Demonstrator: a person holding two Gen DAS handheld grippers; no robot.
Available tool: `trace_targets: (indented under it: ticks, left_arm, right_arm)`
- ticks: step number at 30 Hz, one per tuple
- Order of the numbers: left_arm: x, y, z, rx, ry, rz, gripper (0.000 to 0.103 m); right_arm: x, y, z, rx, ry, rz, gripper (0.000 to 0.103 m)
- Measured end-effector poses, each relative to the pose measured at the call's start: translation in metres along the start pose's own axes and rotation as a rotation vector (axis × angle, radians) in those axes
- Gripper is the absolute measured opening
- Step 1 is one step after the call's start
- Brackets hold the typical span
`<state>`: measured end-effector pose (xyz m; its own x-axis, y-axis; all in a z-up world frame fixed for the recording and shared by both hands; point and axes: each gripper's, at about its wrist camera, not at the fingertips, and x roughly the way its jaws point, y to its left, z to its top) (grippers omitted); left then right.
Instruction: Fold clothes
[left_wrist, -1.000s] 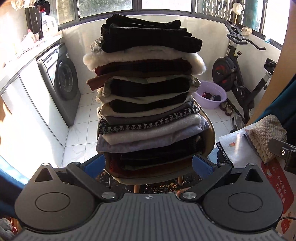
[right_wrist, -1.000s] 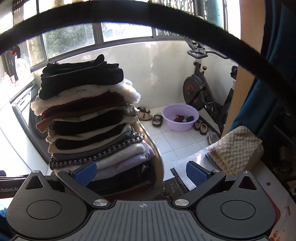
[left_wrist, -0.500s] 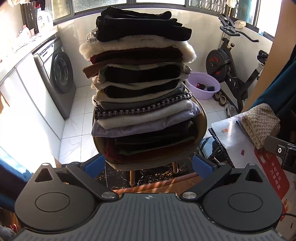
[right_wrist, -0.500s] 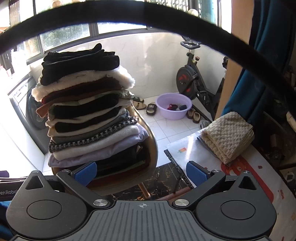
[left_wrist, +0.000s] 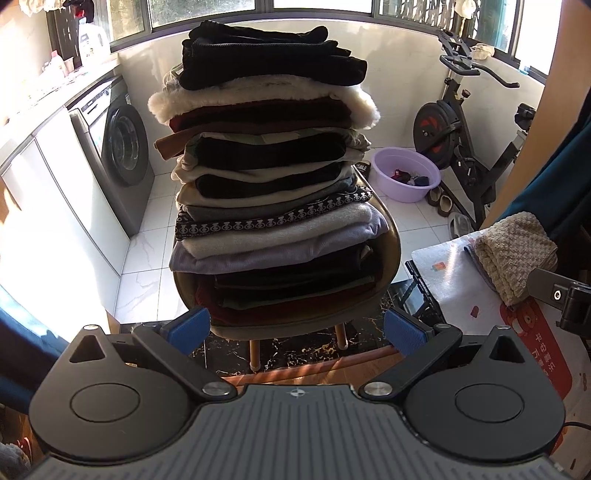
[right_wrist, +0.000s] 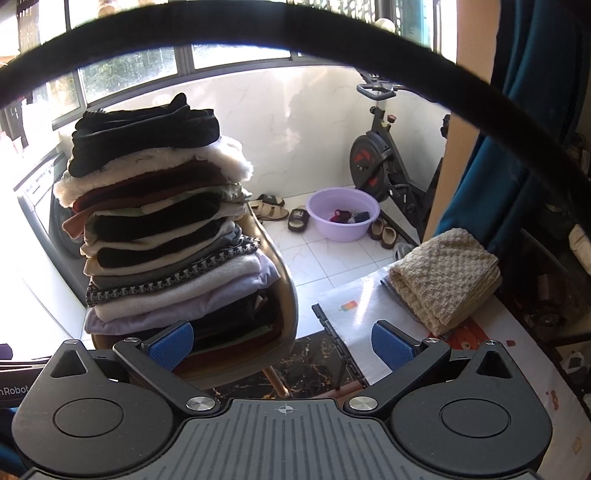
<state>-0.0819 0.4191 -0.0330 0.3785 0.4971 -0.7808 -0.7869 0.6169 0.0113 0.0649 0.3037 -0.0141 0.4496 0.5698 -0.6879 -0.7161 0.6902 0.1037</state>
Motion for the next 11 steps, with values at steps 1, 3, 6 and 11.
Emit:
trace_targets:
  ticks: [1, 3, 6, 11]
  left_arm:
    - [0.0, -0.003, 0.0, 0.001, 0.0, -0.001, 0.102]
    - [0.001, -0.01, 0.0, 0.006, 0.002, -0.003, 0.102]
    - [0.002, -0.016, -0.001, 0.01, 0.006, -0.007, 0.102]
    - [0.0, -0.019, -0.001, 0.006, -0.011, -0.005, 0.102]
  right_arm:
    - [0.0, -0.003, 0.001, -0.004, -0.001, 0.002, 0.102]
    - [-0.001, -0.008, 0.002, -0.013, -0.006, 0.0, 0.102]
    - [0.002, -0.018, 0.005, 0.0, -0.002, -0.005, 0.102]
    - [0.005, -0.028, 0.006, 0.018, 0.01, -0.003, 0.102]
